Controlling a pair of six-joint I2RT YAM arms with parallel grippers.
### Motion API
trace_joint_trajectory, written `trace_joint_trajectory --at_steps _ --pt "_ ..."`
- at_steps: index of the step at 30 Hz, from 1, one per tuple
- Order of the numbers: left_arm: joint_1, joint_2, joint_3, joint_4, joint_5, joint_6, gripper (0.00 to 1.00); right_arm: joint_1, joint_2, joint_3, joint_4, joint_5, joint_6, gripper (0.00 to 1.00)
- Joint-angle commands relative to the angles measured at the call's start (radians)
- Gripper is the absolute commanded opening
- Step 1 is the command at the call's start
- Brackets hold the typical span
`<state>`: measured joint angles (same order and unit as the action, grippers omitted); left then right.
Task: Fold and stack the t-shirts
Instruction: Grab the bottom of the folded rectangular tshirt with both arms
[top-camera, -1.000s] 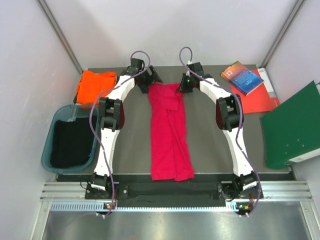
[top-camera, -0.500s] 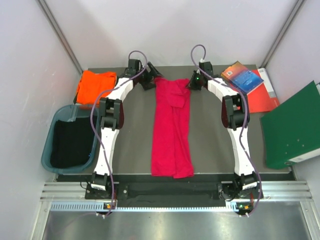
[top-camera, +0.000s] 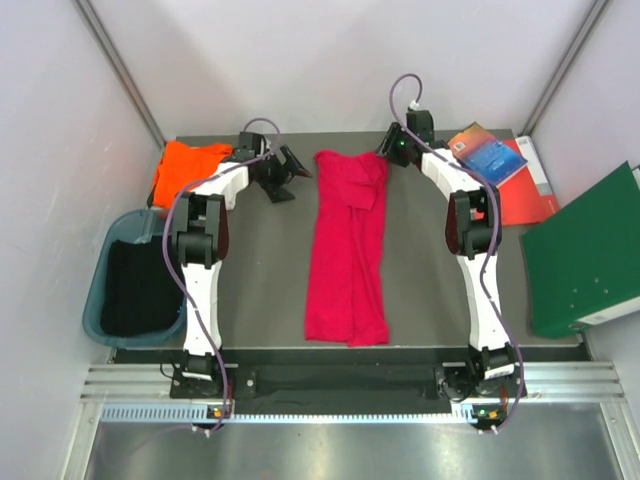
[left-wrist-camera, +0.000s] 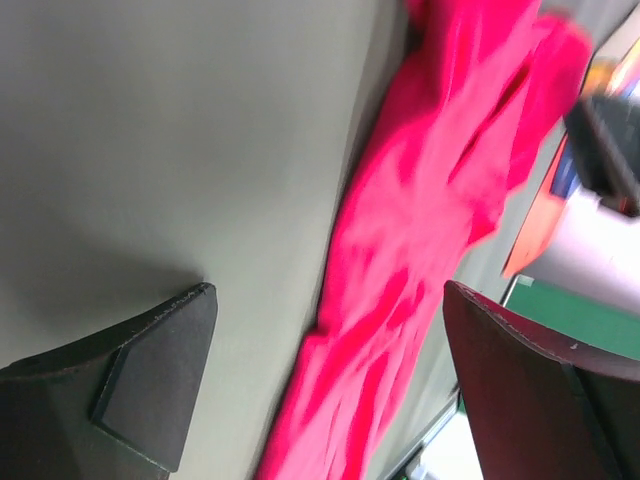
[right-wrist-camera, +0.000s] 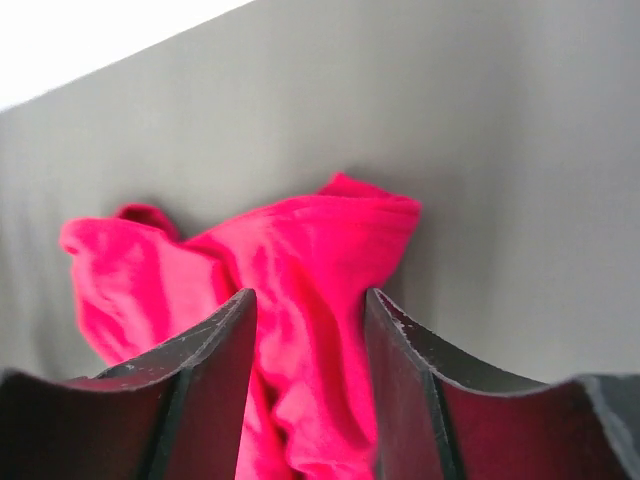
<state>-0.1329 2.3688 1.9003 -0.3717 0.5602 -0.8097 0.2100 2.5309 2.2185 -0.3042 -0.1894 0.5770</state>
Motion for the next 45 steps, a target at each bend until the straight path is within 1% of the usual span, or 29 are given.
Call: trace_joint_trajectory --at_steps 1,2,3,5,8,10,15,19,24,27,29,34,37,39,45 --pt "-0.023 -0.137 -0.087 -0.035 0.035 0.090 0.99 0.032 -0.132 -0.051 -0.035 0.065 -0.158 0.47" --pt "-0.025 -0.138 -0.092 -0.044 0.035 0.101 0.99 0.043 -0.147 -0.056 -0.044 0.076 -0.213 0.46" --pt "-0.027 -0.137 -0.095 -0.070 0.043 0.110 0.99 0.057 -0.158 -0.051 -0.099 0.094 -0.248 0.45" --pt "-0.027 -0.128 -0.093 -0.096 0.046 0.133 0.99 0.106 -0.162 -0.026 -0.148 0.146 -0.352 0.47" --pt "-0.027 -0.120 -0.095 -0.121 0.064 0.152 0.99 0.161 -0.196 -0.068 -0.151 0.232 -0.408 0.55" --pt "-0.027 -0.118 -0.098 -0.131 0.076 0.161 0.99 0.193 -0.204 -0.068 -0.159 0.284 -0.430 0.57" --pt "-0.025 -0.106 -0.090 -0.145 0.102 0.187 0.99 0.259 -0.192 -0.059 -0.159 0.383 -0.497 0.57" --pt "-0.025 -0.089 -0.069 -0.174 0.119 0.210 0.99 0.284 -0.170 -0.042 -0.168 0.485 -0.520 0.56" --pt "-0.024 -0.076 -0.064 -0.171 0.147 0.207 0.99 0.287 -0.138 -0.037 -0.173 0.570 -0.531 0.56" --pt "-0.024 -0.066 -0.061 -0.167 0.155 0.204 0.99 0.284 -0.121 -0.036 -0.170 0.558 -0.531 0.56" --pt "-0.024 -0.062 -0.055 -0.173 0.156 0.204 0.99 0.284 -0.118 -0.036 -0.165 0.522 -0.528 0.56" --pt "-0.022 -0.052 -0.050 -0.182 0.161 0.205 0.99 0.289 -0.113 -0.026 -0.170 0.486 -0.516 0.54" --pt "-0.022 -0.046 -0.053 -0.188 0.158 0.205 0.99 0.287 -0.115 -0.037 -0.167 0.444 -0.502 0.50" --pt "-0.022 -0.045 -0.055 -0.188 0.159 0.204 0.99 0.292 -0.110 -0.040 -0.164 0.418 -0.497 0.49" --pt "-0.022 -0.043 -0.056 -0.194 0.158 0.207 0.99 0.290 -0.070 -0.036 -0.156 0.381 -0.473 0.49"
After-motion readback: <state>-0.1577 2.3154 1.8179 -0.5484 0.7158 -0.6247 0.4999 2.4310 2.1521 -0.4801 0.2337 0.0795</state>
